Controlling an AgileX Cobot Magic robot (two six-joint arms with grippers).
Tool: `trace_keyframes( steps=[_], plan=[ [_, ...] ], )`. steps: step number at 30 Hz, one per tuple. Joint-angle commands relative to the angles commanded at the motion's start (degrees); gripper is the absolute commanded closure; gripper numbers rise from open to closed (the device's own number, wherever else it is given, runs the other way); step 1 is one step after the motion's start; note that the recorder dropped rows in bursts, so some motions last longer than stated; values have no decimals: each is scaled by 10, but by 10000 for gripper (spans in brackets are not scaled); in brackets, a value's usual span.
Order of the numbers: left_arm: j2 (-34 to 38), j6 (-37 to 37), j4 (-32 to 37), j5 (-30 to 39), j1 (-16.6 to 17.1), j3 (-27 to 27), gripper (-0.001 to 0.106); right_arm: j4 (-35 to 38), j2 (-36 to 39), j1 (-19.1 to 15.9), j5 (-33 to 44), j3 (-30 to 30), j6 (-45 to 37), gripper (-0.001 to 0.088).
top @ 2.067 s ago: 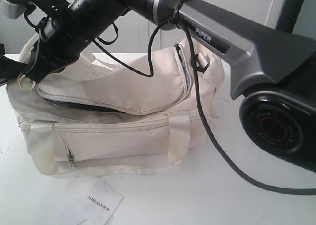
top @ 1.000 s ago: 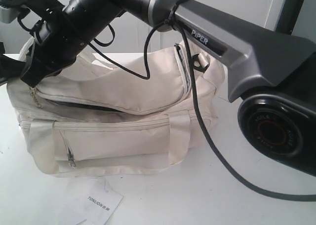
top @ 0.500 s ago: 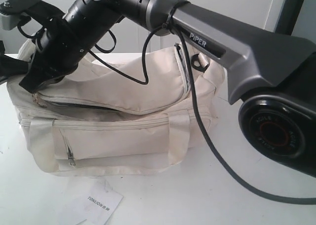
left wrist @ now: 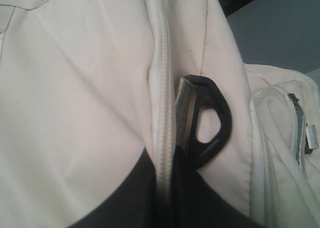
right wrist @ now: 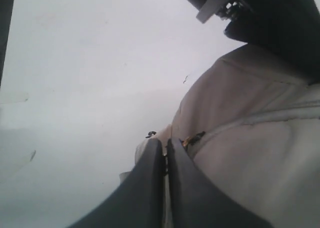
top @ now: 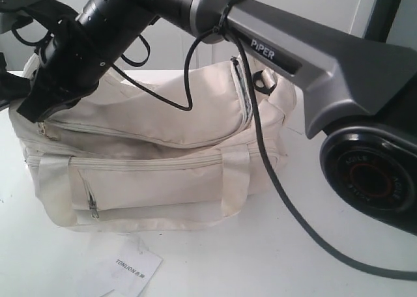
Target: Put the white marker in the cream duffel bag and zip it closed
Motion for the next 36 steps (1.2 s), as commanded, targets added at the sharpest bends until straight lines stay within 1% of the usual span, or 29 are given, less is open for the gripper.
trace_keyframes(
  steps=[19, 28, 36],
  plan=[
    [0, 0, -15, 1, 0, 0, 1053, -21, 0, 0, 0, 0, 50, 868],
    [0, 0, -15, 1, 0, 0, 1053, -23, 0, 0, 0, 32, 69, 868],
    [0, 0, -15, 4, 0, 0, 1053, -28, 0, 0, 0, 33, 69, 868]
  ],
)
